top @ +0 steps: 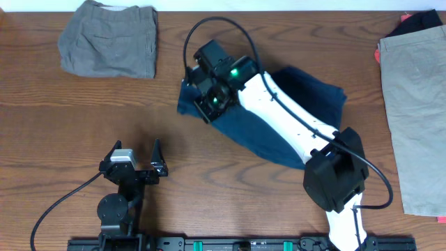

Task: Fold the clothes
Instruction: 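Drag the blue shorts with the right gripper onto the table center, then pull the shorts' right edge rightward with the right gripper to flatten, then reach the left gripper to the shorts' left edge and grasp it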

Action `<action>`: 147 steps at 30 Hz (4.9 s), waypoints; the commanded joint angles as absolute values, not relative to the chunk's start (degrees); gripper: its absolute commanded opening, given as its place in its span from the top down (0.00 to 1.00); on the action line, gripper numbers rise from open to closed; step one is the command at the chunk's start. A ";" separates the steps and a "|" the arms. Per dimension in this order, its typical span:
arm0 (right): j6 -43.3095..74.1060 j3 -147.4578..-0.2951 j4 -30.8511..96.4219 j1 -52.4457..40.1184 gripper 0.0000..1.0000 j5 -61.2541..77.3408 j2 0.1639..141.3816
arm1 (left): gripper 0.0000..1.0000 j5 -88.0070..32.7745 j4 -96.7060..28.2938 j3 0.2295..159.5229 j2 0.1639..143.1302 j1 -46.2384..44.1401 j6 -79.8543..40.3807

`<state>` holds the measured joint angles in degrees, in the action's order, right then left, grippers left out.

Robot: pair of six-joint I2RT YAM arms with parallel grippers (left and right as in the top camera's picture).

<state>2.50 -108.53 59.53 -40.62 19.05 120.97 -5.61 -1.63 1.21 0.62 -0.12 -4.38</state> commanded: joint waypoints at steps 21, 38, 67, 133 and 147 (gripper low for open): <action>10.92 -104.07 79.00 -6.07 0.01 -3.88 113.69 | 0.02 -6.59 -3.57 0.23 0.23 -0.34 -3.66; 10.24 -75.35 57.82 7.03 0.01 9.98 113.69 | 0.02 -6.59 -3.57 0.23 0.23 -0.34 -3.66; 11.16 -84.03 57.45 8.05 0.99 -2.20 113.67 | 0.02 -6.59 -3.57 0.23 0.23 -0.36 -3.66; 12.82 -91.11 65.34 8.95 0.01 15.03 113.67 | 0.02 -29.87 4.43 0.67 0.23 -0.36 -28.21; 12.82 -91.11 65.34 8.95 0.01 15.03 113.67 | 0.02 -34.11 -17.76 36.62 35.05 -0.36 -10.85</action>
<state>12.19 -90.08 65.34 8.51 14.59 113.75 -32.69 -12.25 25.36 22.81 -0.14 -18.96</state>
